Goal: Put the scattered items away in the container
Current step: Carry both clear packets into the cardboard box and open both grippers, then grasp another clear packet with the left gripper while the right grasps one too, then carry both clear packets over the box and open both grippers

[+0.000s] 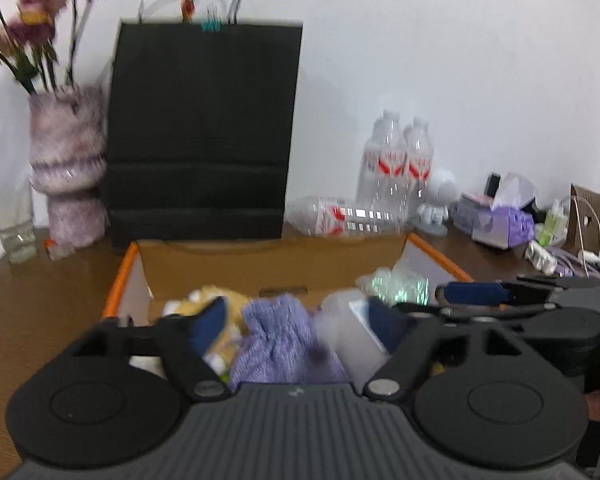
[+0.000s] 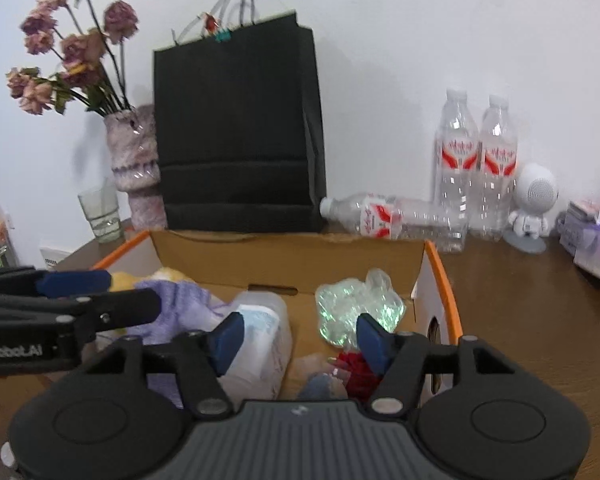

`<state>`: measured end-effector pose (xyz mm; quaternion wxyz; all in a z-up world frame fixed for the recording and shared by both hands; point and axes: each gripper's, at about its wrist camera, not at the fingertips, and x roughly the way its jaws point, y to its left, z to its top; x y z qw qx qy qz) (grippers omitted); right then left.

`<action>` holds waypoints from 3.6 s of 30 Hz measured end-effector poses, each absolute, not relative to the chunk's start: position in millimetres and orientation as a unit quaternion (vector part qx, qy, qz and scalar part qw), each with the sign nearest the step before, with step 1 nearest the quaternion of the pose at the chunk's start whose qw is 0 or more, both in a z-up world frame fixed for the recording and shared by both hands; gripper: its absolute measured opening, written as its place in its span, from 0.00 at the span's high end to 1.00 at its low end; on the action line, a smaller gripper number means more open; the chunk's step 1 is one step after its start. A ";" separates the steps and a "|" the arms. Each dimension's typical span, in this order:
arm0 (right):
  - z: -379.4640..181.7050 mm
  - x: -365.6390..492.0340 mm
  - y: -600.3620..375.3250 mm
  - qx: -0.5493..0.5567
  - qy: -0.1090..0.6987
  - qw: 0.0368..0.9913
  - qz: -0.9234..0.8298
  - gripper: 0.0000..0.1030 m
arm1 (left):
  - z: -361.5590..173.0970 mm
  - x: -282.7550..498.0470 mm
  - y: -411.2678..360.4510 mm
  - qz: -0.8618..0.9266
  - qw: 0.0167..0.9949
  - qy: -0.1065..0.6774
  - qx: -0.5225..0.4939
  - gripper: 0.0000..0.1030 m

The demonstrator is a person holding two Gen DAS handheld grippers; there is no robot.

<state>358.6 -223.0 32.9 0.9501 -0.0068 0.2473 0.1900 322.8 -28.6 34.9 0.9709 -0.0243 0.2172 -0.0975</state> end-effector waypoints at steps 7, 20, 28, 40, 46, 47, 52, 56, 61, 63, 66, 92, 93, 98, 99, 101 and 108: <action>61.7 287.1 -233.2 -0.035 0.198 0.959 0.201 0.01 | 60.7 259.8 -11.6 -0.072 0.982 0.174 -0.030 0.00; -3.0 212.8 -258.6 -0.029 0.301 0.937 0.178 0.00 | 1.9 174.7 17.8 -0.032 0.949 0.308 -0.050 0.00; -15.0 223.9 -237.8 -0.045 0.319 0.935 0.147 0.17 | -28.4 178.4 7.5 -0.008 0.933 0.354 -0.067 0.28; -14.2 216.1 -255.9 -0.017 0.328 0.929 0.169 0.90 | -25.3 164.9 4.4 -0.026 0.940 0.335 -0.067 0.78; 8.2 190.3 -272.2 0.004 0.283 0.942 0.177 0.92 | -5.1 145.6 7.8 -0.045 0.950 0.299 -0.074 0.78; 11.8 188.5 -273.7 0.005 0.279 0.943 0.180 0.92 | -1.8 143.7 7.6 -0.047 0.952 0.293 -0.074 0.78; 19.6 187.1 -276.9 0.015 0.271 0.944 0.186 0.92 | 13.0 137.9 5.6 -0.064 0.957 0.273 -0.077 0.78; 18.0 195.1 -272.3 0.012 0.291 0.938 0.186 0.71 | 17.2 139.8 2.9 -0.068 0.959 0.265 -0.074 0.78; -7.7 206.4 -257.2 -0.030 0.332 0.929 0.164 0.56 | 1.4 145.0 5.1 -0.070 0.952 0.287 -0.082 0.78; -15.0 211.7 -254.8 -0.036 0.341 0.926 0.159 0.72 | -3.7 144.6 7.6 -0.071 0.950 0.292 -0.088 0.78; -16.4 213.0 -250.1 -0.048 0.337 0.926 0.164 0.85 | -7.2 143.3 11.8 -0.071 0.948 0.295 -0.092 0.78; 38.1 341.2 -220.9 -0.017 0.246 0.950 0.193 0.85 | 25.2 315.6 -34.6 -0.103 0.961 0.242 -0.084 0.78; 33.6 345.9 -220.5 -0.021 0.252 0.948 0.193 0.85 | 19.2 320.7 -35.2 -0.104 0.960 0.248 -0.078 0.78; 29.2 361.5 -222.9 -0.012 0.253 0.949 0.189 0.81 | 7.2 331.2 -37.5 -0.102 0.961 0.250 -0.056 0.76; 29.7 361.4 -224.7 -0.007 0.250 0.950 0.189 0.69 | 8.5 328.4 -37.8 -0.100 0.963 0.246 -0.054 0.71; 32.9 357.5 -229.9 0.005 0.240 0.952 0.189 0.44 | 14.8 322.0 -35.8 -0.100 0.966 0.233 -0.058 0.59; 55.8 312.4 -241.5 0.014 0.189 0.964 0.188 0.19 | 48.1 272.0 -16.5 -0.066 0.982 0.166 -0.065 0.00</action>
